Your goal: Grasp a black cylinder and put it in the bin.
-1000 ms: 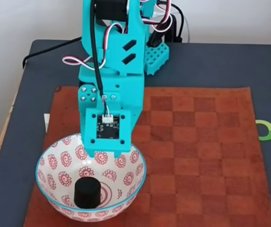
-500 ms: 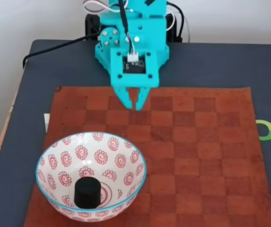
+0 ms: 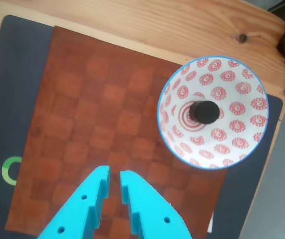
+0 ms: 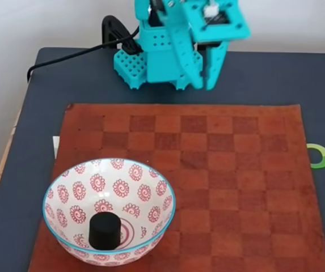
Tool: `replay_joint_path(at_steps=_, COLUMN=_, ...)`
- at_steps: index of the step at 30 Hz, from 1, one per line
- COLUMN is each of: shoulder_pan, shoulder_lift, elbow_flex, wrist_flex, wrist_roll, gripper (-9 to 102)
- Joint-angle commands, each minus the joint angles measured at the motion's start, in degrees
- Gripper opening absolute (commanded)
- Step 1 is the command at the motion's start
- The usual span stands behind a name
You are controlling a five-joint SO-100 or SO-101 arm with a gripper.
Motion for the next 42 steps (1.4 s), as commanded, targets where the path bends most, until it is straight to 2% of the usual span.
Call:
replay_joint_path(at_steps=1, shoulder_pan=-1.8, shoulder_lift=6.7, elbow_flex=5.4, wrist_flex=0.0, wrist_roll=0.9, gripper=0)
replay_joint_path(at_steps=15, shoulder_pan=-9.4, shoulder_lift=31.7, elbow_flex=38.3, wrist_flex=-0.8, wrist_roll=12.2, gripper=0)
replay_joint_path(at_steps=25, shoulder_pan=-10.4, shoulder_lift=48.7, elbow_flex=58.4, wrist_flex=-7.6, wrist_roll=15.8, gripper=0)
replay_joint_path(at_steps=29, shoulder_pan=-9.8, shoulder_lift=54.7, elbow_flex=65.0, wrist_flex=-9.9, wrist_roll=16.7, gripper=0)
replay_joint_path(at_steps=42, shoulder_pan=-10.2, shoulder_lift=71.1, elbow_flex=81.4, wrist_flex=-10.0, wrist_roll=22.9, gripper=0)
